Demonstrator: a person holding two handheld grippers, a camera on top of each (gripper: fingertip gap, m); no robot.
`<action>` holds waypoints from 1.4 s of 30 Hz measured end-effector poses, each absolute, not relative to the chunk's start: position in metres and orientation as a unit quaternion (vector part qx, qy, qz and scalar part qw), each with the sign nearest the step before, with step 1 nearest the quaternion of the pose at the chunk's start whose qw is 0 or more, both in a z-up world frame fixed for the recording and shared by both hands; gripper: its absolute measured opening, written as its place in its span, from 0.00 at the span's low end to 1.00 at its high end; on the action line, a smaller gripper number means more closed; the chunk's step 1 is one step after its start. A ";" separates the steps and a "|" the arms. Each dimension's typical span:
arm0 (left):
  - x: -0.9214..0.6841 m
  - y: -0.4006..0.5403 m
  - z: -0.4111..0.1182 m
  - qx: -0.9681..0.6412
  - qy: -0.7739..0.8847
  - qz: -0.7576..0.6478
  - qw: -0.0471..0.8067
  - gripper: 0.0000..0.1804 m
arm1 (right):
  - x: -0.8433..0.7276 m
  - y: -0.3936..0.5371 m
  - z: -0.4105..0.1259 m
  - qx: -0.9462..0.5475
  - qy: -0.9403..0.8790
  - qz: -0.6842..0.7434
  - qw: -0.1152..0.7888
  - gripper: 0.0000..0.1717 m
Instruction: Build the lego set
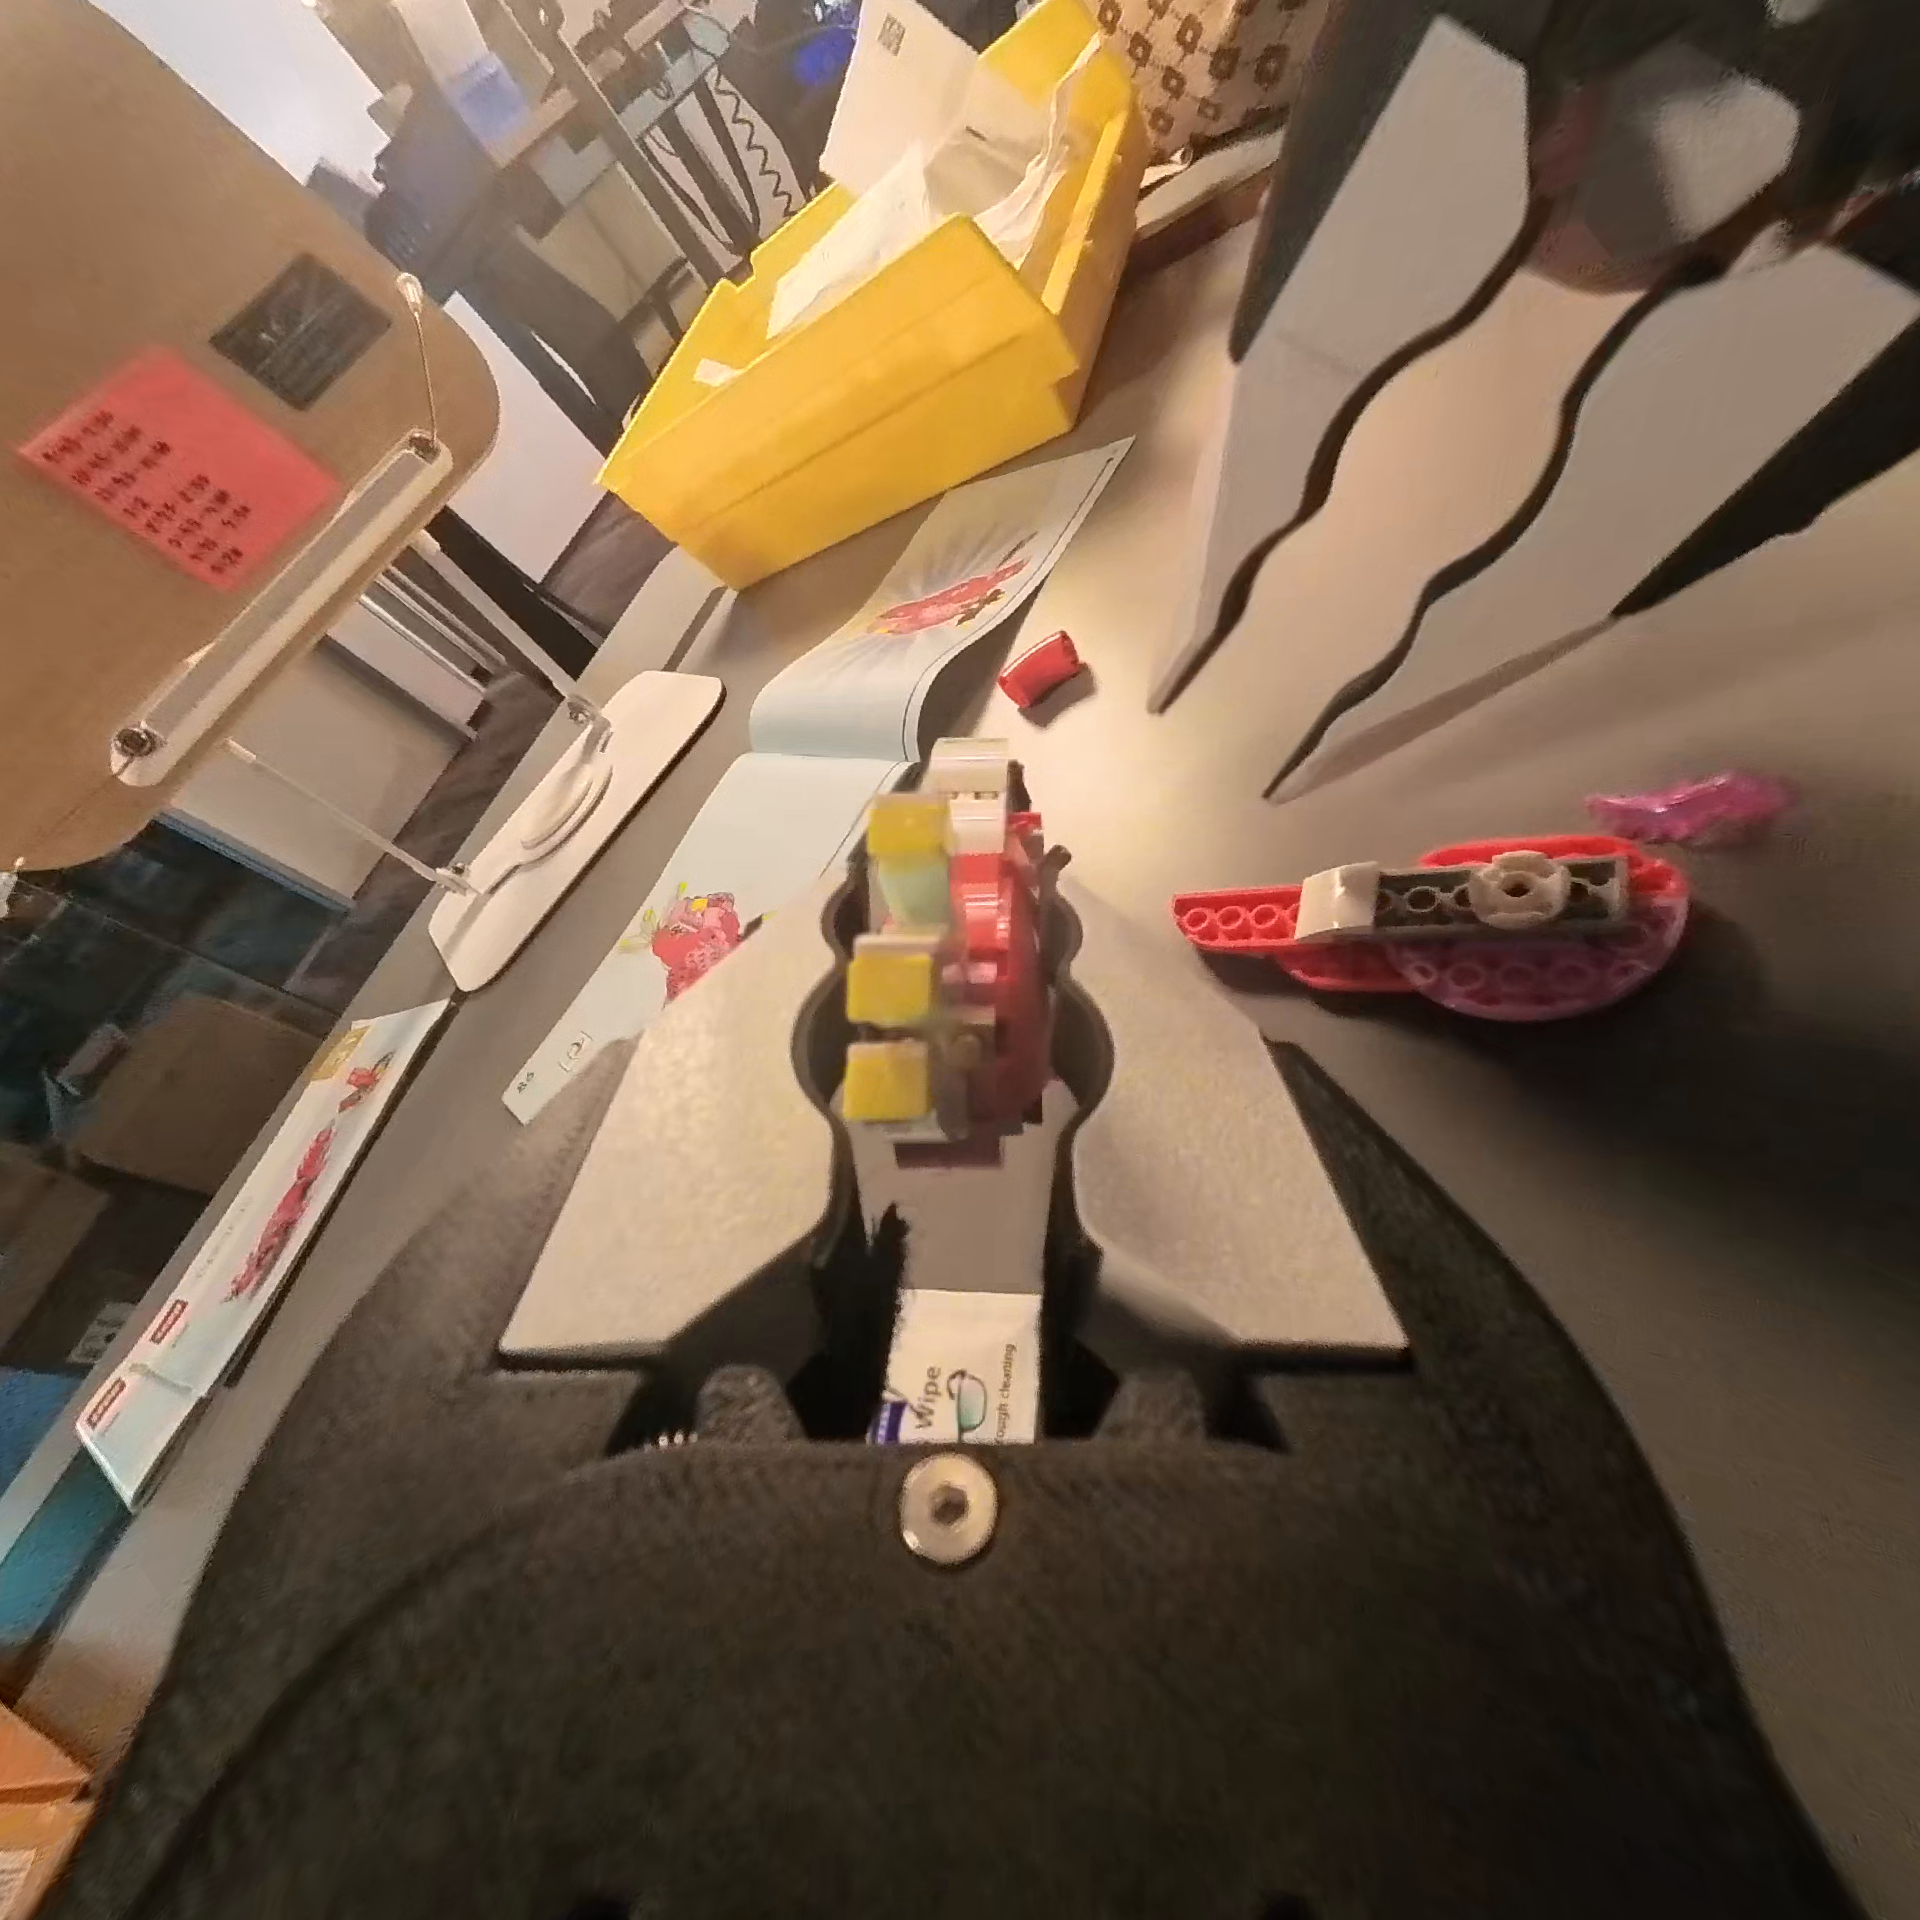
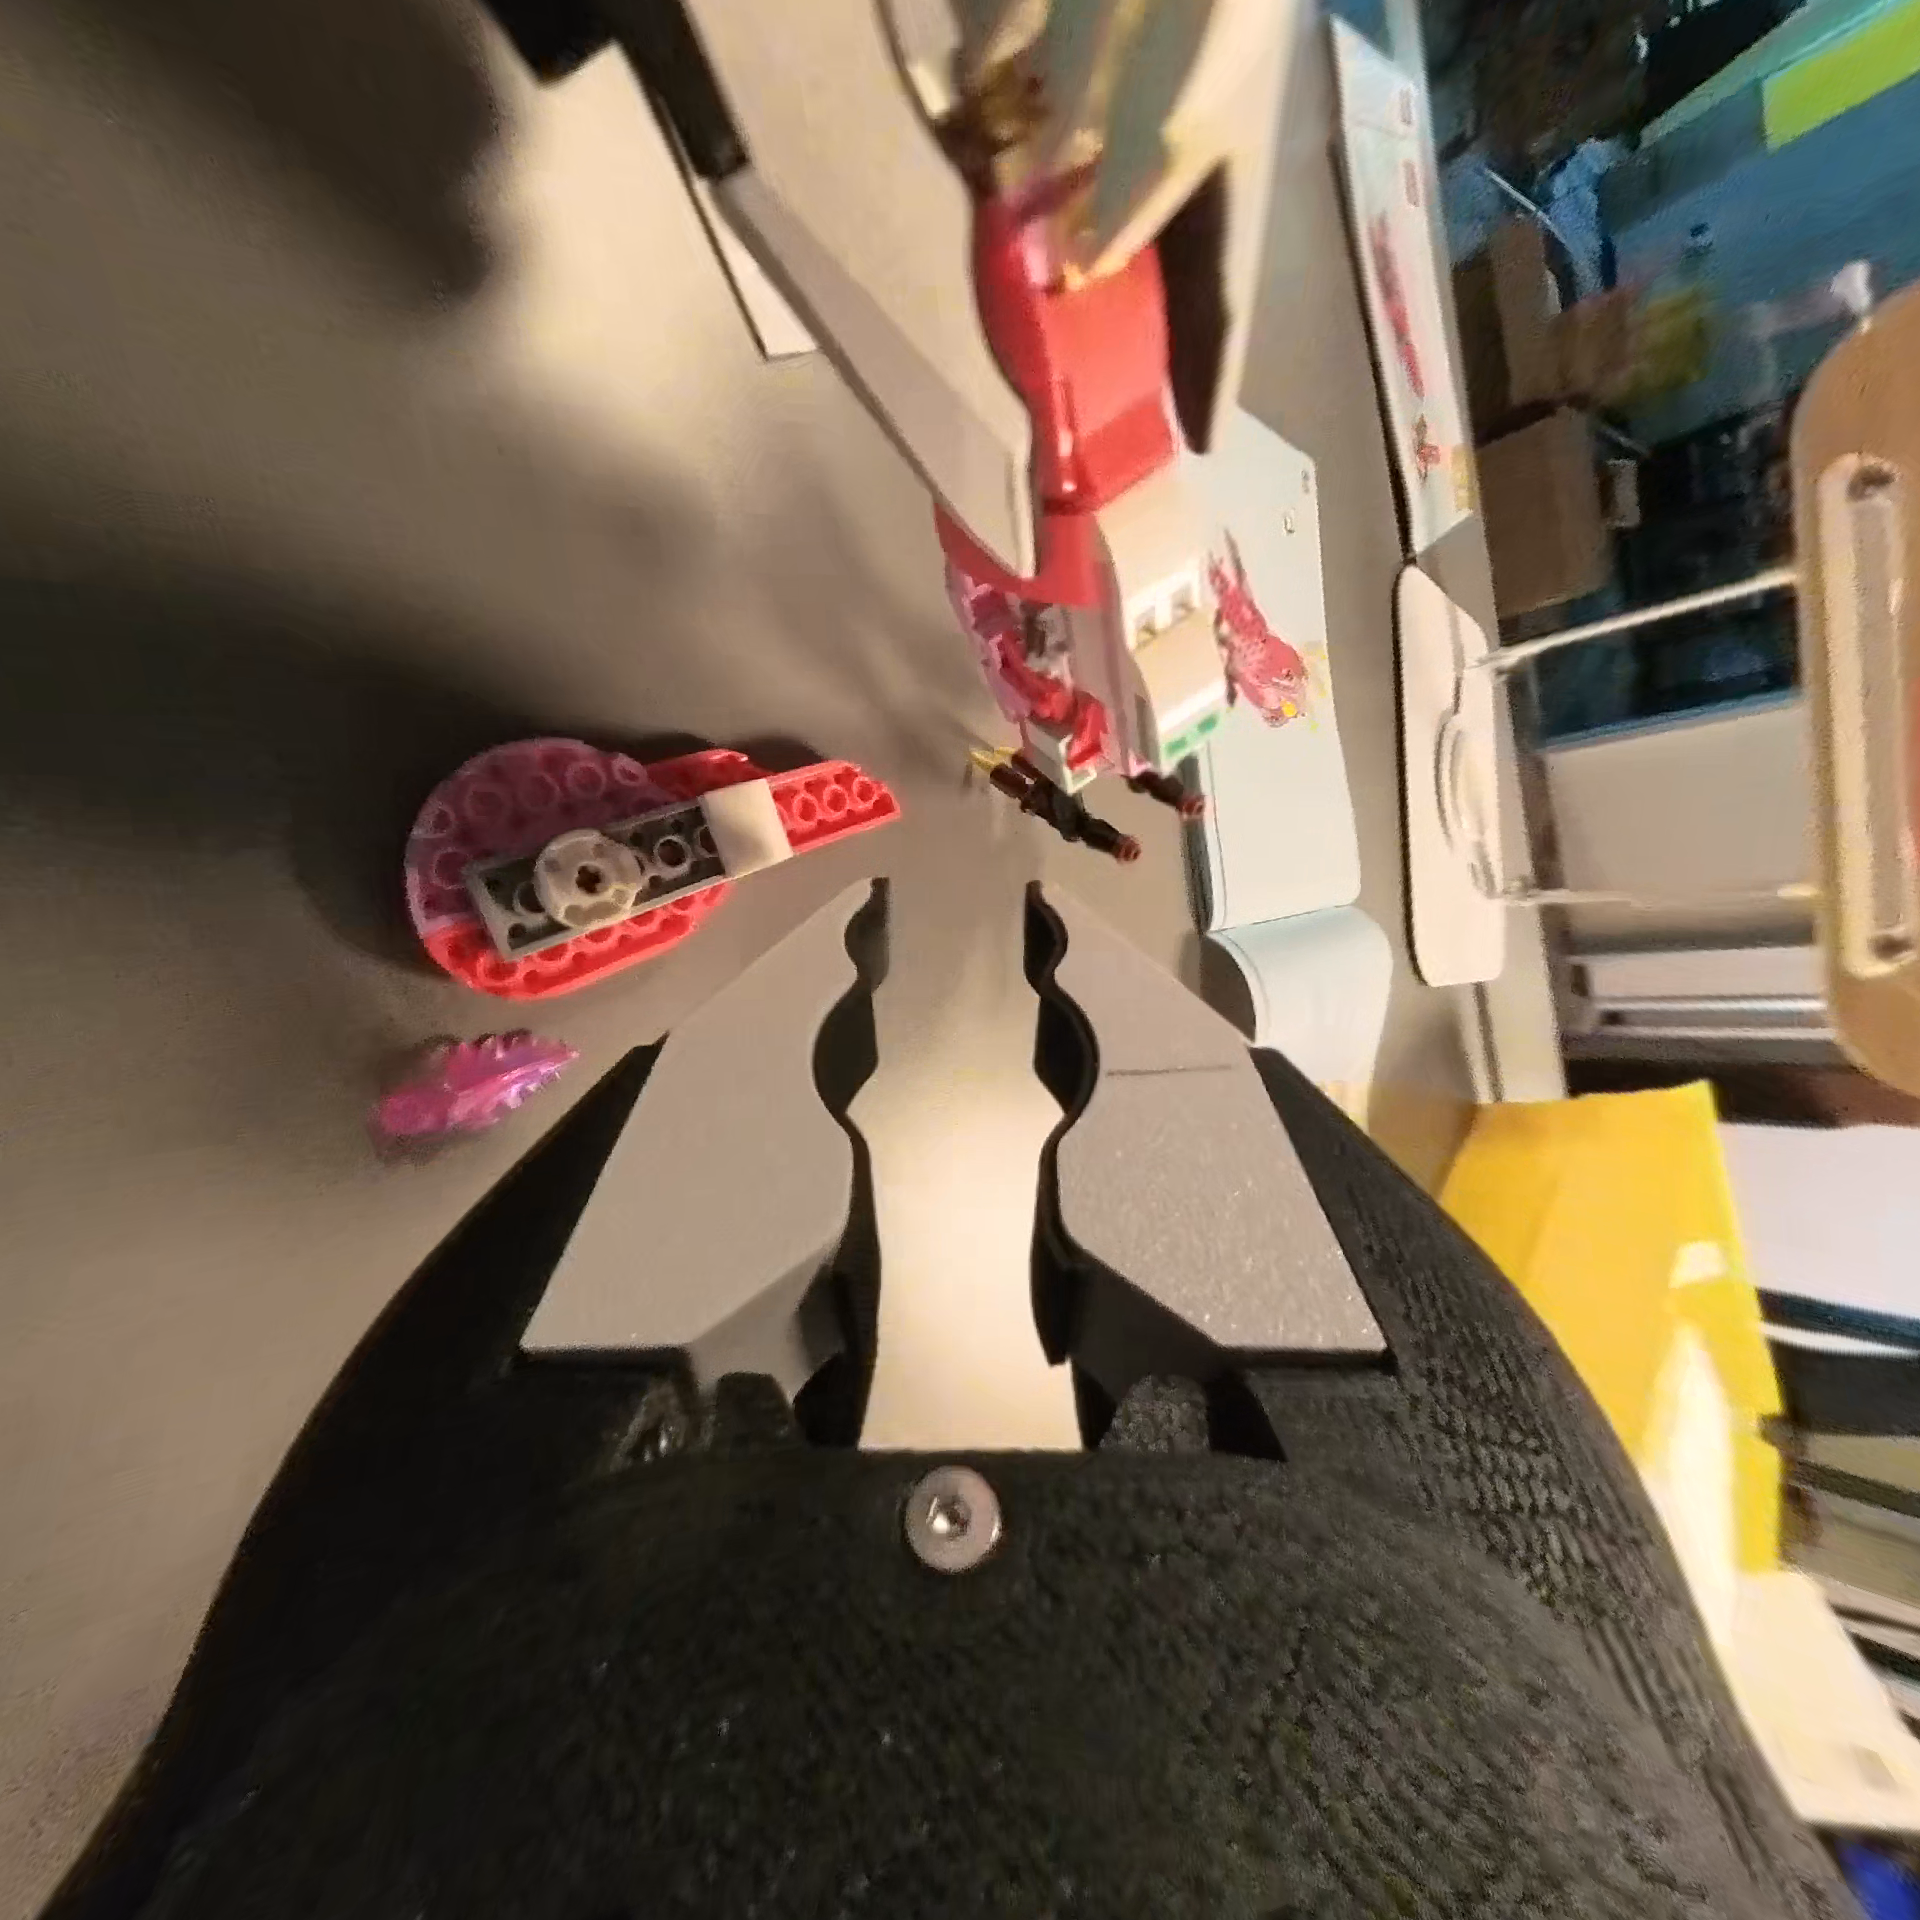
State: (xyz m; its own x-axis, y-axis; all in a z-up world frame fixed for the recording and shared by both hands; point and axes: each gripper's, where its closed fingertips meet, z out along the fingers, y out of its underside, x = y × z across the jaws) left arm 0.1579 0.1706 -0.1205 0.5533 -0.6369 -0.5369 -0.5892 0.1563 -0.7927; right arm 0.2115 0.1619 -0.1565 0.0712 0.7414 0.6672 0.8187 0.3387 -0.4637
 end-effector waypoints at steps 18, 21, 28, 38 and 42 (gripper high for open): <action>0.138 0.188 -0.142 -0.748 0.371 -0.059 0.547 0.21 | 0.237 0.255 -0.076 -0.515 -0.378 0.106 0.762 0.21; 0.136 0.184 -0.142 -0.749 0.367 -0.049 0.549 0.25 | 0.226 0.264 -0.077 -0.495 -0.403 0.102 0.763 0.21; 0.129 0.174 -0.156 -0.755 0.384 0.000 0.531 0.32 | 0.211 0.278 -0.074 -0.464 -0.426 0.139 0.764 0.19; 0.116 0.157 -0.136 -0.727 0.330 0.062 0.599 0.33 | 0.204 0.266 -0.065 -0.420 -0.454 0.260 0.741 0.18; 0.116 0.157 -0.131 -0.717 0.325 0.059 0.614 0.34 | 0.179 0.213 -0.099 -0.453 -0.594 0.361 0.559 0.30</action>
